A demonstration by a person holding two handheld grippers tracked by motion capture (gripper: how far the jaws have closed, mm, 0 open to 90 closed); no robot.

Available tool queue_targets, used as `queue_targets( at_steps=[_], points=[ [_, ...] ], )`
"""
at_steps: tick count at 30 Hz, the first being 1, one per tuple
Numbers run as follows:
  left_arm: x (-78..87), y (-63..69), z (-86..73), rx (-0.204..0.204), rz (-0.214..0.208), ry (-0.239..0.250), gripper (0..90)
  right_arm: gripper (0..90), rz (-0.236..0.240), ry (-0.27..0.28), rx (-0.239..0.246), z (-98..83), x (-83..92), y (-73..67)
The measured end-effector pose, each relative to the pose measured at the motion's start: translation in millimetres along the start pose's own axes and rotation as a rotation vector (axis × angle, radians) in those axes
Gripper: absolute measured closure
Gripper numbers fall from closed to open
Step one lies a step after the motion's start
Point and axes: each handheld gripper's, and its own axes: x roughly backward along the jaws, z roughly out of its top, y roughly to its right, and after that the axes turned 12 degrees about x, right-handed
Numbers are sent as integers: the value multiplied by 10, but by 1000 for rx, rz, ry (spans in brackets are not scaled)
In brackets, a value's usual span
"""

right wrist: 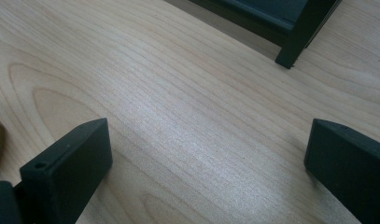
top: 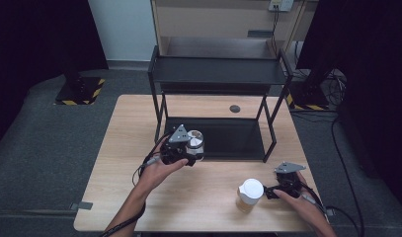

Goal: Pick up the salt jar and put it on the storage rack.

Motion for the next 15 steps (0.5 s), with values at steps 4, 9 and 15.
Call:
queue_targets(
  at_steps=[4, 9, 15],
  points=[
    [58, -30, 100, -1, 0, 8, 294, 17, 0, 0, 0, 0, 0, 0],
    [132, -56, 221, -1, 7, 18, 294, 17, 0, 0, 0, 0, 0, 1],
    [240, -95, 360, -12, 9, 29, 294, 17, 1, 0, 1, -1, 0, 2]
  ],
)
